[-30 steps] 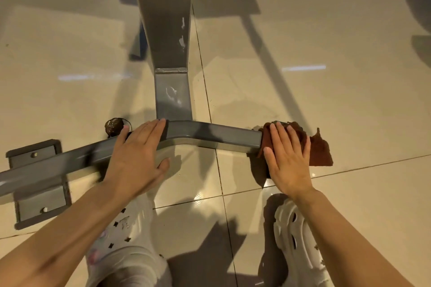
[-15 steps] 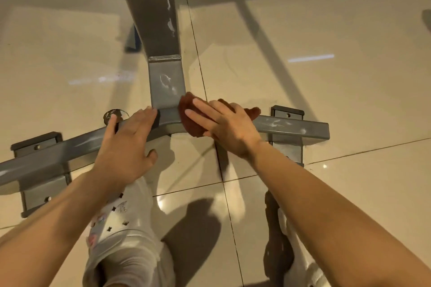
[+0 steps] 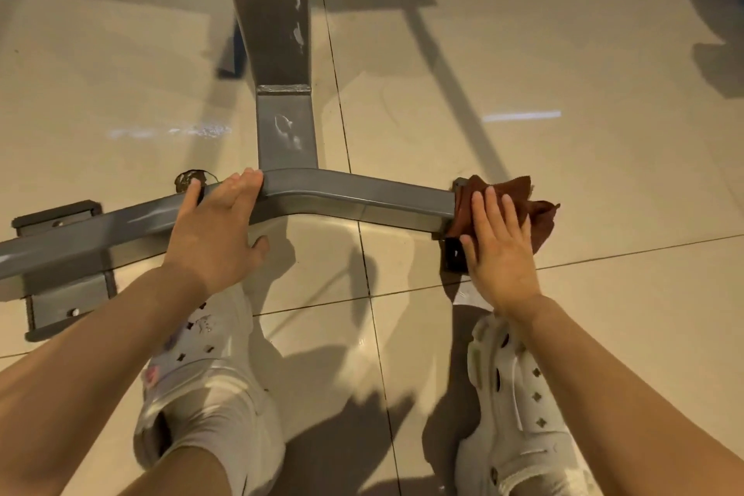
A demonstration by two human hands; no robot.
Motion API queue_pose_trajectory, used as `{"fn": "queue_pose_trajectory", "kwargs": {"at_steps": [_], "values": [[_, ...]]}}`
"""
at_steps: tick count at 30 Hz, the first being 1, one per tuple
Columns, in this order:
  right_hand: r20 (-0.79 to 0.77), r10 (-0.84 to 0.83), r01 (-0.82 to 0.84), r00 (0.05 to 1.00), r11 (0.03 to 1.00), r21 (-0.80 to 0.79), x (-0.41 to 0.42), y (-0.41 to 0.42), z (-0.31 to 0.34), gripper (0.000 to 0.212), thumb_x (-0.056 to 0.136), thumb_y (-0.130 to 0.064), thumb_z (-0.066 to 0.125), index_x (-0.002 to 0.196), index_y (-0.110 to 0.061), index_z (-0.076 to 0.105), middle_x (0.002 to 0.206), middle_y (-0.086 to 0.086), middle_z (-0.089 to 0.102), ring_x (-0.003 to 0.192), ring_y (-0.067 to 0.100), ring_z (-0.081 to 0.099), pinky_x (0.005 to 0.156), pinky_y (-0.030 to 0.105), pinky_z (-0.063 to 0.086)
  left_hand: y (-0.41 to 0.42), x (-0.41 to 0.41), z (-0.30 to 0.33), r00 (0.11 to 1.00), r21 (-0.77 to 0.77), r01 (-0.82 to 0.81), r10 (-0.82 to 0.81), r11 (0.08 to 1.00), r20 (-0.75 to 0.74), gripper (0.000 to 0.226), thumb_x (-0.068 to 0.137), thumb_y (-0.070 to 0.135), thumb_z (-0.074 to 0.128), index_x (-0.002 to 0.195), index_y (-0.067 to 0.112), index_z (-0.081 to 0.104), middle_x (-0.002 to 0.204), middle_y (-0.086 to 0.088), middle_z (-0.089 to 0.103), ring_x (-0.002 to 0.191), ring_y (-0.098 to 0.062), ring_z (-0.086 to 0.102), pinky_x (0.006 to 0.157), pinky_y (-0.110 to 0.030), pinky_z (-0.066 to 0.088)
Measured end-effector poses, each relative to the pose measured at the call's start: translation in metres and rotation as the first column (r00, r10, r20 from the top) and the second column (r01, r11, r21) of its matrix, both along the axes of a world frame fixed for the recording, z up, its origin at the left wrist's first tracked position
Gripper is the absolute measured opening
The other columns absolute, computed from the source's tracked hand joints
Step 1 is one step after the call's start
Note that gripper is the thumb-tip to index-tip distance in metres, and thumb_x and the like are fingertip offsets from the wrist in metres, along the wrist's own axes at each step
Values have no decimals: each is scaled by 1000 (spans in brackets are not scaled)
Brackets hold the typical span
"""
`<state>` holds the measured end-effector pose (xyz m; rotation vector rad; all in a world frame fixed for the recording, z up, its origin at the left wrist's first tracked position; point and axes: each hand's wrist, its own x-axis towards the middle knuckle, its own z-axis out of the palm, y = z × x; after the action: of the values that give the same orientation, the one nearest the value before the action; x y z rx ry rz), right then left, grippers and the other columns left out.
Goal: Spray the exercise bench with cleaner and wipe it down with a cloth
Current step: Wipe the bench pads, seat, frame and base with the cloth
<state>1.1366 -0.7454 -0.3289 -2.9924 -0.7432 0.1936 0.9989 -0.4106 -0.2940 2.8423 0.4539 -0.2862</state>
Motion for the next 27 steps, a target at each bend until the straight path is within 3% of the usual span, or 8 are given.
{"fn": "queue_pose_trajectory", "kwargs": {"at_steps": [3, 6, 11, 15, 18, 20, 23, 27], "values": [[48, 59, -63, 997, 995, 72, -24, 53, -5, 62, 92, -24, 46, 150, -6, 34, 155, 16, 33, 143, 41, 29, 113, 60, 23, 0, 0, -3, 1000, 25, 14, -14, 1000, 1, 83, 84, 32, 67, 151, 15, 21, 157, -4, 28, 145, -19, 23, 119, -46, 5], [127, 244, -265, 961, 944, 197, -41, 116, -7, 71, 79, -4, 64, 146, -9, 42, 152, 12, 41, 138, 39, 38, 111, 56, 24, 0, 1, -4, 1000, 41, 15, -16, 999, 7, 82, 84, 32, 67, 151, 14, 23, 156, -4, 30, 144, -20, 26, 120, -46, 6], [111, 483, -491, 869, 869, 61, 4, 95, -6, 89, 80, -7, 72, 152, -27, 25, 157, 2, 33, 142, 28, 34, 115, 46, 20, 6, -2, -3, 1000, 48, 23, -23, 999, 2, 81, 85, 31, 64, 152, 18, 20, 157, 0, 28, 145, -17, 24, 119, -45, 0], [140, 397, -396, 907, 917, -37, 30, 0, -5, 89, 80, -2, 73, 153, -25, 26, 157, 4, 33, 141, 31, 35, 115, 49, 28, 5, -1, -2, 1000, 31, 19, -19, 999, -11, 81, 86, 32, 63, 153, 23, 18, 159, 2, 23, 147, -15, 19, 118, -46, -2], [52, 365, -352, 930, 921, -165, 47, -64, 8, 105, 80, 0, 72, 156, -32, 8, 160, 3, 23, 144, 32, 29, 113, 53, 32, 0, -2, -3, 1000, 34, 11, -11, 999, 0, 82, 86, 32, 66, 153, 24, 21, 160, 0, 22, 147, -15, 18, 119, -47, 0], [-28, 319, -318, 947, 929, -190, 51, -75, 16, 99, 87, -7, 68, 155, -33, 2, 160, 2, 21, 145, 32, 27, 107, 54, 40, 0, -2, -5, 1000, 43, 15, -15, 999, 1, 82, 85, 32, 66, 153, 23, 21, 159, 0, 22, 147, -16, 18, 119, -48, 2], [-58, 247, -254, 967, 951, -176, 38, -63, 12, 67, 100, -22, 46, 153, -28, 5, 160, -1, 12, 149, 31, 15, 115, 54, 29, 0, 0, -6, 1000, 43, 12, -13, 999, 12, 82, 84, 33, 67, 152, 21, 24, 159, -1, 25, 146, -17, 21, 119, -48, 4], [13, 224, -223, 975, 974, -40, 21, -29, 5, 62, 100, -18, 48, 153, -17, 18, 159, 8, 24, 147, 38, 19, 117, 57, 19, -2, 0, -8, 999, 46, 6, -8, 999, 36, 81, 82, 31, 69, 150, 17, 29, 157, -5, 29, 145, -21, 25, 118, -49, 8]]}}
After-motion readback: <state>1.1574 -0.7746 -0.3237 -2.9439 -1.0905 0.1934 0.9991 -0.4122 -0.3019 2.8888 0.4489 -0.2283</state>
